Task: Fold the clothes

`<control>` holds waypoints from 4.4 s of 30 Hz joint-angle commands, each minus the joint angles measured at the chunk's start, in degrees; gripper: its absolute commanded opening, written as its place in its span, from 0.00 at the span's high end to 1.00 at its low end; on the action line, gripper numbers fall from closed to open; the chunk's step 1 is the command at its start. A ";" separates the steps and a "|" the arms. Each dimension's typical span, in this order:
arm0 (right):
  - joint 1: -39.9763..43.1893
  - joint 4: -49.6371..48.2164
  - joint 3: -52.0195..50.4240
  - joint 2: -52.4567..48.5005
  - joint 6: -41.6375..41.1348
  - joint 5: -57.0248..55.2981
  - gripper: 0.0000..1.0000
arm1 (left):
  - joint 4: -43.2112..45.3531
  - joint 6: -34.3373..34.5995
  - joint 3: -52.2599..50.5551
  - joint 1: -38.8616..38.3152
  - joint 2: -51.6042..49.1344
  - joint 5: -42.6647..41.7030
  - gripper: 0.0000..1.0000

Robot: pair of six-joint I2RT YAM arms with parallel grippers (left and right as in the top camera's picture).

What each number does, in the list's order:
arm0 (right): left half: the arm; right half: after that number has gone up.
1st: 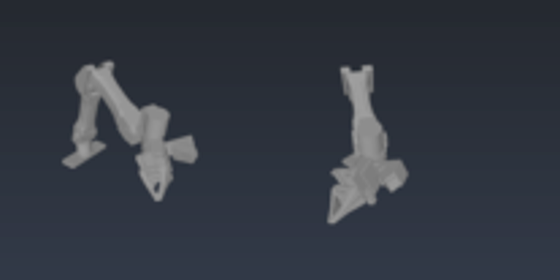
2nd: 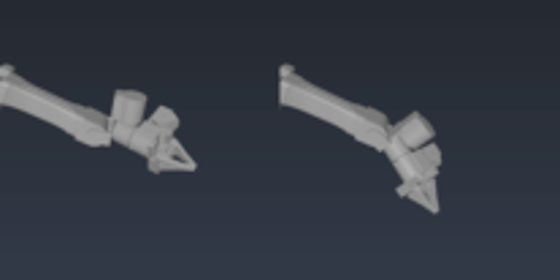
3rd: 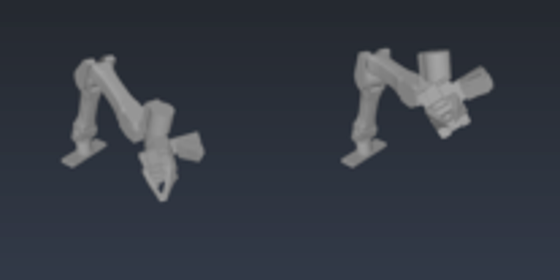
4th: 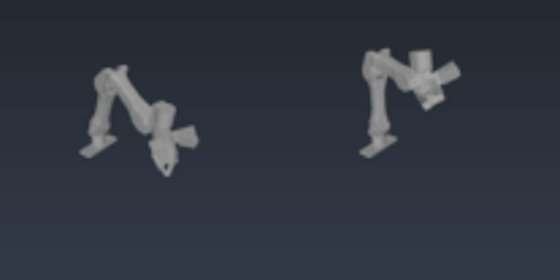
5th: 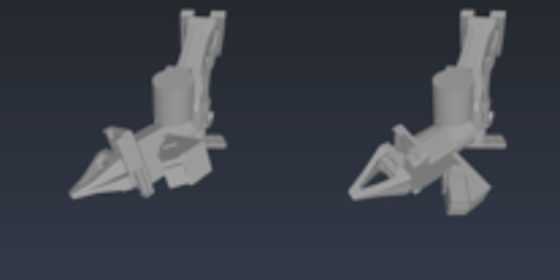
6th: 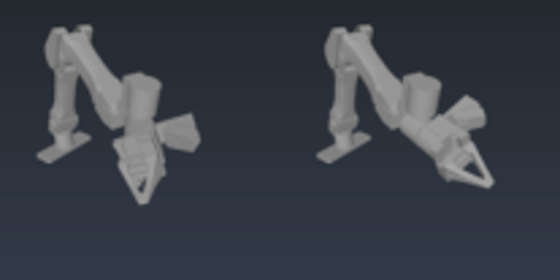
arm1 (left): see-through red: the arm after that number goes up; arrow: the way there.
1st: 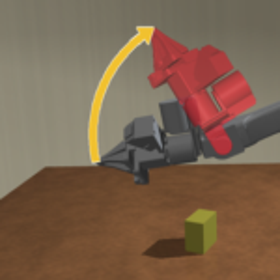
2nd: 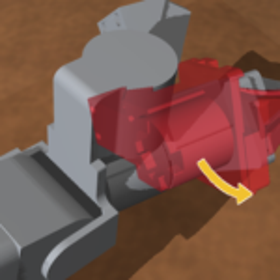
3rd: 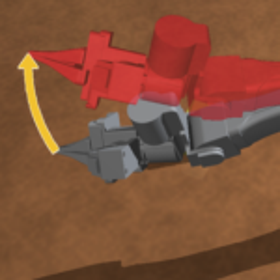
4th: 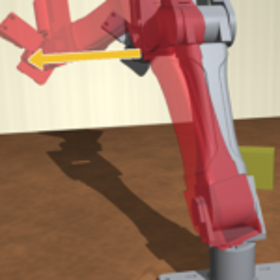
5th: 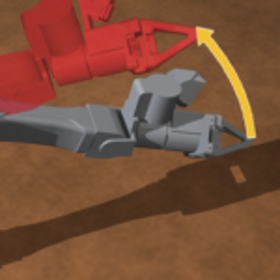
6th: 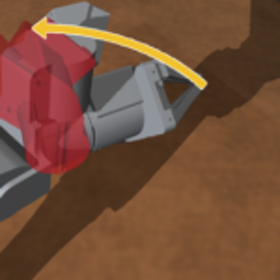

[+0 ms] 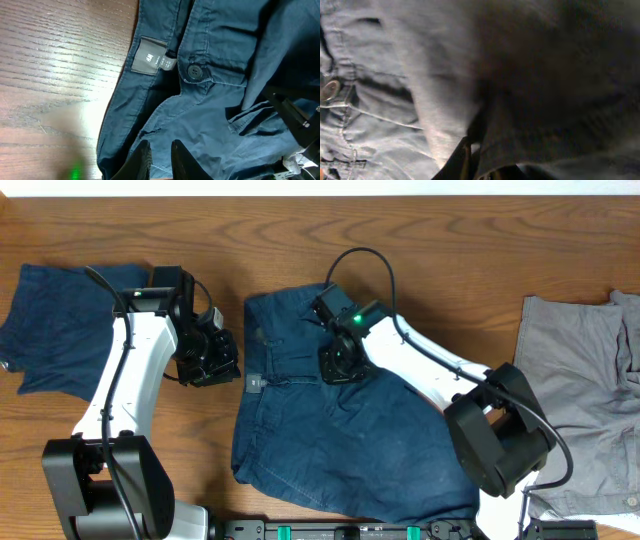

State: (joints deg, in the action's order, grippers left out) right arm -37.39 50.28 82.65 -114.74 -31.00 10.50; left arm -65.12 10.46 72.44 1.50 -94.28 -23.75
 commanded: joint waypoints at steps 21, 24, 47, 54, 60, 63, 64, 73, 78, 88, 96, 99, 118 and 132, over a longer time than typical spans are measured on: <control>20.65 -7.10 20.00 2.23 21.90 -25.75 0.99 | -0.15 -0.13 -0.33 0.20 -0.13 0.46 0.83; 24.33 -13.44 20.00 2.21 23.12 -26.75 0.51 | -0.35 -0.13 -0.33 0.20 -0.13 0.46 0.83; 23.23 6.47 6.71 1.95 15.80 -7.32 0.36 | 0.50 -0.13 -0.33 0.20 -0.13 0.48 0.78; 21.81 2.78 0.02 1.95 3.58 -22.88 0.77 | 0.76 -0.13 -0.33 0.20 -0.13 0.46 0.78; 25.11 12.28 0.17 2.97 -11.04 -33.33 0.99 | 0.76 -0.13 -0.33 0.20 -0.13 0.46 0.77; 27.76 14.86 0.15 3.82 -12.07 -33.20 0.98 | 0.92 -0.13 -0.33 0.20 -0.13 0.48 0.77; 28.46 15.85 0.15 3.89 -12.04 -32.98 0.94 | 0.98 -0.13 -0.33 0.20 -0.13 0.46 0.77; 31.91 21.66 0.15 4.72 -6.58 -24.57 0.56 | 2.32 -0.13 -0.33 0.17 -0.13 0.44 0.76; 31.08 19.96 0.15 8.04 10.71 -8.46 0.54 | 4.79 -0.42 -0.35 -1.01 -0.15 0.44 0.67; 30.62 24.33 0.15 14.78 16.33 -3.58 0.44 | 12.24 -1.01 -2.75 -7.78 -3.91 0.46 0.51; 30.56 24.63 0.09 14.78 16.31 -3.58 0.44 | 12.55 -1.01 -2.97 -8.61 -13.62 -1.27 0.55; 30.58 25.29 0.09 14.78 16.28 -3.61 0.45 | 12.59 -1.05 -2.97 -8.74 -15.82 -4.13 0.60; 33.92 14.91 0.07 14.45 11.26 -8.90 0.38 | 14.78 3.21 5.38 2.82 -12.94 -15.56 0.94; 35.23 2.47 0.04 6.16 14.88 -8.37 0.99 | 17.84 7.02 5.22 3.37 -12.94 -5.40 0.94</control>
State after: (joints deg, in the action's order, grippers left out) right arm -2.70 52.77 82.74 -104.77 -17.30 2.37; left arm -47.07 14.81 77.19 4.75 -107.70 -35.18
